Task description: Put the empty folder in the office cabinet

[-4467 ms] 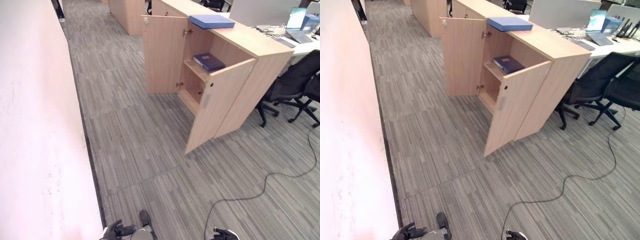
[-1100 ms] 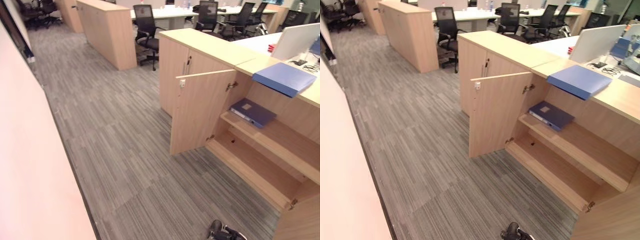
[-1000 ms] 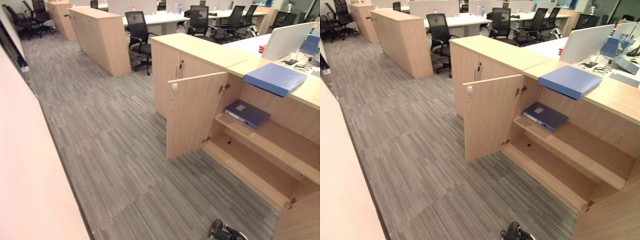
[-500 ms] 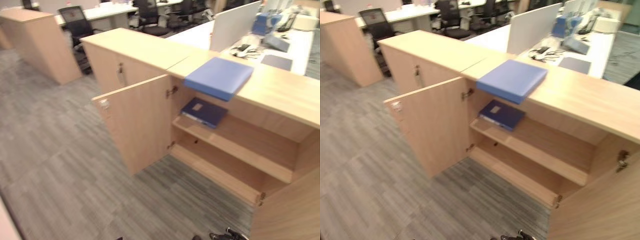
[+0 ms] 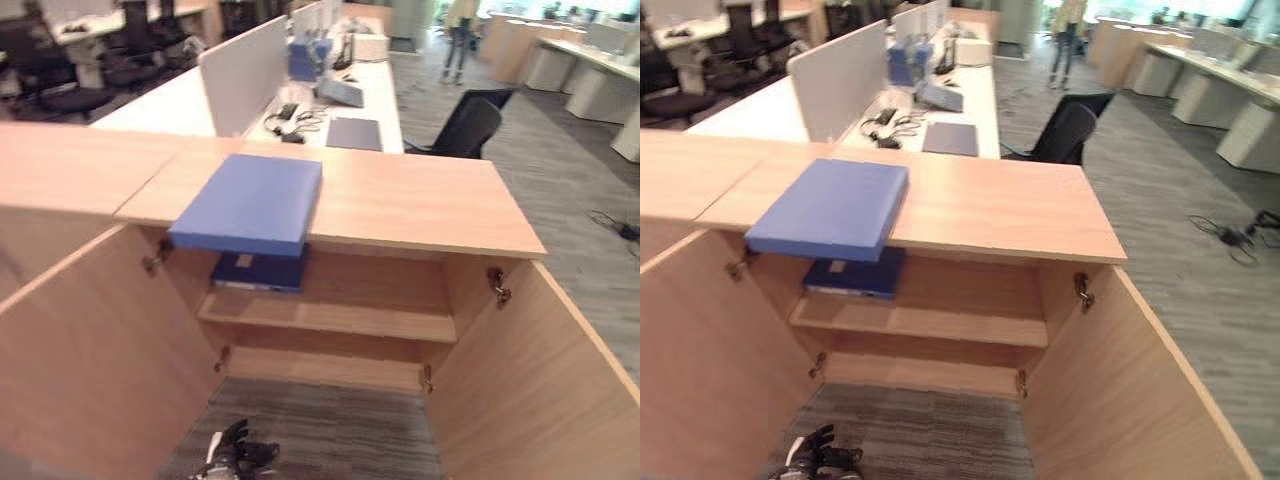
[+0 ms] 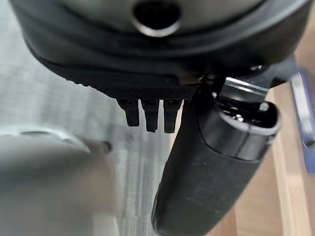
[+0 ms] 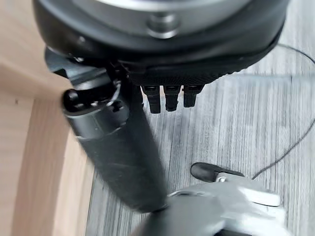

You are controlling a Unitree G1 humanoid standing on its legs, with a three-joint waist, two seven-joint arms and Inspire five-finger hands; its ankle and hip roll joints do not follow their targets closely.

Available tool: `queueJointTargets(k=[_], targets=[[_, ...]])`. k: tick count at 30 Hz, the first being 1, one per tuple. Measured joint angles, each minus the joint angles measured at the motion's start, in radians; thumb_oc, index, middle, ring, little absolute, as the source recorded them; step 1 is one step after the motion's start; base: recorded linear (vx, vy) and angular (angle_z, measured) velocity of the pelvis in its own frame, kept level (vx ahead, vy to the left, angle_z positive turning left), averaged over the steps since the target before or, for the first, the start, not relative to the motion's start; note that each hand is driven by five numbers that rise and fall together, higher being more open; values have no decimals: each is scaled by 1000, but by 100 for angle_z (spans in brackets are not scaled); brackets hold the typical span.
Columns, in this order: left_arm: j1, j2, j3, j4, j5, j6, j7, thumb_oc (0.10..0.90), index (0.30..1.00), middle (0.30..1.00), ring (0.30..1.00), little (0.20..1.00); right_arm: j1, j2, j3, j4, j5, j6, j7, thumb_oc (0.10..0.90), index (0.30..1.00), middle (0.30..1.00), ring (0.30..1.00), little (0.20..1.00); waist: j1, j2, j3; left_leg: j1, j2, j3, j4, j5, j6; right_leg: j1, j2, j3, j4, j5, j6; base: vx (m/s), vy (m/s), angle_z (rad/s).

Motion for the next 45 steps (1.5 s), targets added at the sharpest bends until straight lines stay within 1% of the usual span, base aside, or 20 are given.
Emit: queueJointTargets(k=[2, 5, 6, 11, 17, 21, 24, 25, 26, 28, 29, 30, 31, 33, 34, 35, 37, 38, 40, 45], targets=[[-6, -10, 23, 22, -26, -4, -5, 800, 900, 900, 900, 900, 6, 8, -3, 9, -16, 2, 0, 800, 900, 900, 900, 900, -6, -16, 0, 29, -11, 37, -46, -13, -2, -7, -28, 2, 6, 7, 25, 78, 113, -24], [15, -40, 85, 81, -135, 4, -10, 800, 900, 900, 900, 900, 13, -6, -14, 7, -37, 3, -6, 800, 900, 900, 900, 900, -9, 14, 0, 131, -12, 73, -191, -81, -6, 11, -26, 5, 0, -11, 52, 70, 167, -10], [18, -40, 96, 99, -167, 7, -20, 800, 900, 900, 900, 900, 17, 3, -25, 7, -36, 7, -6, 800, 900, 900, 900, 900, -11, 13, 0, 145, -25, 82, -216, -81, -5, 12, -32, 5, -3, -12, 58, 36, 122, -10], [70, -12, 125, 82, -237, 10, -50, 800, 900, 900, 900, 900, 17, 3, -31, -8, -37, 7, -5, 800, 900, 900, 900, 900, -8, 3, -10, 158, -62, 94, -221, -105, 20, 8, -78, 12, 17, -28, 94, 10, 94, -4], [119, -16, 128, 81, -316, 18, -85, 800, 900, 900, 900, 900, 21, -6, 2, -13, -38, 17, -4, 800, 900, 900, 900, 900, -2, 24, -58, 139, -62, 97, -221, -103, 22, -8, -74, 11, 10, -17, 84, 25, 56, 0], [121, -24, 125, 67, -317, 29, -91, 800, 900, 900, 900, 900, 21, -24, 50, -14, -77, 18, 2, 800, 900, 900, 900, 900, 18, 21, -86, 137, -63, 93, -217, -93, 27, -6, -73, 8, 4, -15, 83, 40, 29, 3], [134, -24, 113, -34, -317, 28, -72, 800, 900, 900, 900, 900, 25, -24, 65, -38, -106, 24, 2, 800, 900, 900, 900, 900, 21, 14, -88, 132, -65, 77, -216, -82, 25, 0, -70, -6, 6, -14, 84, -1, 32, 16], [162, -19, 127, -169, -343, 60, -47, 800, 900, 900, 900, 900, 32, -32, 71, -80, -114, 39, 1, 800, 900, 900, 900, 900, 21, 12, -88, 126, -65, 67, -216, -76, 27, 1, -68, -16, 5, -14, 84, -29, 53, 24], [235, -4, 129, -405, -374, 90, -22, 800, 900, 900, 900, 900, 55, -41, 70, -143, -116, 47, 1, 800, 900, 900, 900, 900, 19, 16, -81, 115, -63, 57, -217, -71, 26, -5, -63, -25, 6, -14, 83, -27, 31, 27], [289, 32, 126, -711, -383, 66, -20, 800, 900, 900, 900, 900, 80, -41, 60, -196, -116, 46, 1, 800, 900, 900, 900, 900, 31, 10, -78, 102, -62, 38, -217, -63, 24, -8, -56, -42, 8, -14, 83, 1, 19, 25], [250, 45, 134, -792, -375, 3, -19, 800, 900, 900, 900, 900, 81, -41, 38, -198, -115, 45, 1, 800, 900, 900, 900, 900, 51, 18, -80, 103, -61, 35, -220, -66, 24, -7, -55, -45, 8, -17, 86, 21, 26, 15], [250, 45, 134, -792, -375, 3, -19, 800, 900, 900, 900, 900, 81, -41, 38, -198, -115, 45, 1, 800, 900, 900, 900, 900, 51, 18, -80, 103, -61, 35, -220, -66, 24, -7, -55, -45, 8, -17, 86, 23, 19, 6], [231, 96, 183, -934, -319, 7, 13, 800, 900, 900, 900, 900, 58, -37, 16, -202, -116, 35, 3, 800, 900, 900, 900, 900, 48, 38, -79, 101, -60, 33, -221, -79, 20, -9, -54, -46, 8, -22, 94, 0, 0, 0], [216, 145, 220, -992, -240, -9, 25, 800, 900, 900, 900, 900, 50, -32, -5, -200, -116, 22, 3, 800, 900, 900, 900, 900, 49, 53, -80, 94, -60, 32, -221, -81, 17, -15, -54, -47, 5, -18, 95, 15, 10, 1], [171, 181, 273, -1011, -133, -2, 64, 800, 900, 900, 900, 900, 43, -32, -7, -189, -116, 17, 3, 800, 900, 900, 900, 900, 64, 74, -79, 92, -64, 33, -221, -81, 17, -13, -61, -50, -7, -8, 91, 35, 16, 1], [159, 200, 294, -1047, -57, 18, 93, 800, 900, 900, 900, 900, 45, -22, -21, -163, -116, 7, 4, 800, 900, 900, 900, 900, 71, 77, -78, 89, -64, 35, -221, -81, 18, -12, -58, -50, -12, -2, 88, 0, 0, 0], [141, 214, 378, -1173, 166, 24, 166, 800, 900, 900, 900, 900, 32, -1, -36, -110, -126, 3, 2, 800, 900, 900, 900, 900, 97, 72, -76, 90, -73, 34, -221, -74, 26, -5, -65, -51, -24, 7, 91, 12, 13, 5], [125, 219, 412, -1211, 264, -1, 211, 800, 900, 900, 900, 900, 29, 1, -40, -109, -137, 4, -2, 800, 900, 900, 900, 900, 103, 72, -77, 93, -87, 32, -218, -63, 35, 6, -75, -55, -29, 9, 98, 15, 18, 14], [80, 240, 410, -1226, 341, 39, 228, 800, 900, 900, 900, 900, 19, 13, -39, -73, -159, 1, -6, 800, 900, 900, 900, 900, 103, 61, -72, 101, -97, 29, -217, -63, 37, 25, -82, -67, -37, 9, 102, 15, 17, 13], [-24, 242, 388, -1302, 541, 48, 266, 800, 900, 900, 900, 900, -4, 50, -41, -35, -191, 1, -7, 800, 900, 900, 900, 900, 90, 28, -67, 111, -97, 34, -221, -72, 34, 29, -86, -63, -35, 7, 105, 4, 5, -4]])
